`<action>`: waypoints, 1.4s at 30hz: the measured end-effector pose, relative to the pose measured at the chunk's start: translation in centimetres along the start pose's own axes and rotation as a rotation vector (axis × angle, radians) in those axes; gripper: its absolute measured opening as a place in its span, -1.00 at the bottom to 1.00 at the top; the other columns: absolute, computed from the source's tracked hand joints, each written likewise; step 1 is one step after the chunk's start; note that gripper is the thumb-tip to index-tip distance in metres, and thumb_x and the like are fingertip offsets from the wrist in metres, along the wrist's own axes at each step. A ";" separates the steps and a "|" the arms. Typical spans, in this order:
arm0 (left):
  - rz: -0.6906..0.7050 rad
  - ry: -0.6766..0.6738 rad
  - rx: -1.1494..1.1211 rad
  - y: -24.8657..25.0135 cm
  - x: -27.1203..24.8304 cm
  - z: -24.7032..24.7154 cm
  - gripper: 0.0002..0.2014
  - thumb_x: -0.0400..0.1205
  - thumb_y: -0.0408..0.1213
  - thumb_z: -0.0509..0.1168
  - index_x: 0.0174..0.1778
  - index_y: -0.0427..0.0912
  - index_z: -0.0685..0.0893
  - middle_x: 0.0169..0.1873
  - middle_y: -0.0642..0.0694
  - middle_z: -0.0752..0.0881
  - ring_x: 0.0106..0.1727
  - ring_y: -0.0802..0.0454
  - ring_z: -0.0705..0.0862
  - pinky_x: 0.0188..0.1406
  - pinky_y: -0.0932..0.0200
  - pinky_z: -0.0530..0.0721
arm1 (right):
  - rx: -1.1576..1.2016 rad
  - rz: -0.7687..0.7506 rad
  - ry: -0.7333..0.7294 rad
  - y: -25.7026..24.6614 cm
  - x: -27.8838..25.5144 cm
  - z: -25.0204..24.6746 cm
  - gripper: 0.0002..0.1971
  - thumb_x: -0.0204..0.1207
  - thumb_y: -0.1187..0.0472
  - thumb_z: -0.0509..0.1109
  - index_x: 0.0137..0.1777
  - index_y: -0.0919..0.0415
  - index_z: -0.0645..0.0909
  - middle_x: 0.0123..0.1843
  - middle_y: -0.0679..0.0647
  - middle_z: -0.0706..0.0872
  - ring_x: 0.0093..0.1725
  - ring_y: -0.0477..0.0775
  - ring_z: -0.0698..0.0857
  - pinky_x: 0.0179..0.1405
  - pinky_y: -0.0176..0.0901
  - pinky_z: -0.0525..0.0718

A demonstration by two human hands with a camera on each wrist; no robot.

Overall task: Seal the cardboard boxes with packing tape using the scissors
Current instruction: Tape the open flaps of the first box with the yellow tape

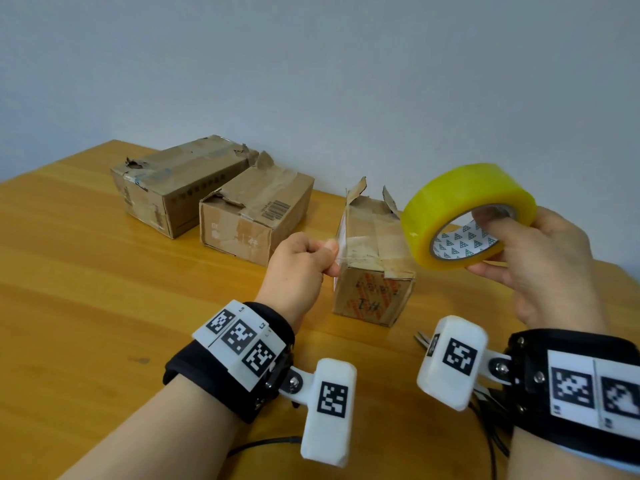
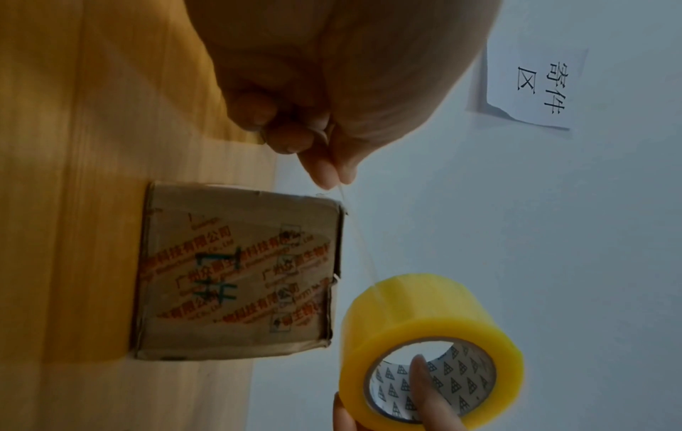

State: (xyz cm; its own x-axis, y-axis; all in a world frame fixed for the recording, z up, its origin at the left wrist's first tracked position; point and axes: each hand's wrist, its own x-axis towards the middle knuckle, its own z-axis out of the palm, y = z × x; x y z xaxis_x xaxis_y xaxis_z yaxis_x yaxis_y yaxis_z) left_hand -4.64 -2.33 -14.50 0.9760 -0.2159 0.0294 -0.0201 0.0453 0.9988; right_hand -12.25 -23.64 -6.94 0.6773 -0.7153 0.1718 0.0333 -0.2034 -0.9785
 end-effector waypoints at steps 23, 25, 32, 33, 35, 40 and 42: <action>-0.007 -0.041 -0.018 0.0 -0.1 -0.1 -0.76 0.75 -0.21 0.26 -0.25 -0.17 0.54 -0.49 0.03 0.59 -0.45 0.14 0.44 -0.39 0.21 0.44 | 0.008 0.031 -0.027 -0.4 -0.1 -0.6 -0.88 0.52 0.16 0.58 -0.05 0.06 0.68 0.10 0.19 0.80 0.06 0.19 0.82 -0.27 -0.02 0.77; 0.003 -0.046 -0.030 0.2 -0.2 -0.2 -0.77 0.74 -0.22 0.27 -0.23 -0.18 0.55 -0.49 0.04 0.59 -0.45 0.13 0.44 -0.39 0.22 0.45 | 0.020 0.026 -0.032 -0.5 -0.2 -0.7 -0.89 0.52 0.17 0.57 -0.05 0.06 0.68 0.10 0.18 0.80 0.07 0.18 0.82 -0.28 -0.04 0.77; -0.031 -0.050 -0.012 -0.2 -0.3 -0.2 -0.80 0.74 -0.22 0.26 -0.19 -0.17 0.57 -0.49 0.04 0.60 -0.43 0.12 0.45 -0.37 0.21 0.46 | -0.007 0.050 -0.044 -0.3 -0.3 -0.6 -0.89 0.52 0.19 0.57 -0.10 0.07 0.67 0.12 0.23 0.79 0.10 0.23 0.80 -0.24 0.01 0.77; -0.035 -0.050 -0.014 -0.2 -0.3 -0.1 -0.80 0.74 -0.22 0.26 -0.19 -0.17 0.57 -0.49 0.04 0.60 -0.43 0.12 0.45 -0.37 0.21 0.46 | -0.009 0.051 -0.046 -0.3 -0.3 -0.6 -0.90 0.53 0.20 0.56 -0.11 0.07 0.67 0.12 0.23 0.79 0.11 0.23 0.80 -0.23 0.01 0.77; -0.038 -0.047 -0.015 -0.2 -0.2 -0.1 -0.80 0.75 -0.22 0.26 -0.19 -0.16 0.57 -0.49 0.04 0.61 -0.43 0.12 0.45 -0.37 0.21 0.45 | -0.011 0.051 -0.050 -0.2 -0.3 -0.6 -0.89 0.53 0.20 0.56 -0.11 0.07 0.66 0.12 0.22 0.79 0.11 0.23 0.80 -0.23 0.01 0.77; -0.036 -0.047 -0.015 -0.2 -0.2 -0.2 -0.79 0.74 -0.21 0.26 -0.21 -0.15 0.57 -0.49 0.04 0.60 -0.43 0.13 0.46 -0.35 0.21 0.46 | -0.011 0.062 -0.058 -0.2 -0.2 -0.5 -0.86 0.51 0.15 0.60 -0.06 0.06 0.67 0.09 0.18 0.80 0.06 0.21 0.81 -0.25 0.00 0.77; -0.044 -0.053 -0.019 -0.2 -0.2 -0.2 -0.80 0.75 -0.21 0.26 -0.20 -0.15 0.58 -0.51 0.05 0.60 -0.43 0.14 0.46 -0.34 0.22 0.45 | -0.010 0.069 -0.058 -0.1 -0.2 -0.6 -0.86 0.51 0.15 0.59 -0.05 0.05 0.67 0.05 0.16 0.81 0.02 0.19 0.82 -0.26 0.00 0.77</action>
State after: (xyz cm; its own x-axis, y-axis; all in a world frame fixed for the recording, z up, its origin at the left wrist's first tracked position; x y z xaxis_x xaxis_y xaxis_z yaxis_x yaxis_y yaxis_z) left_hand -4.78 -2.13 -14.73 0.9629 -0.2695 -0.0117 0.0269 0.0530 0.9982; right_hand -12.77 -23.88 -6.81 0.7191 -0.6881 0.0968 -0.0218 -0.1615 -0.9866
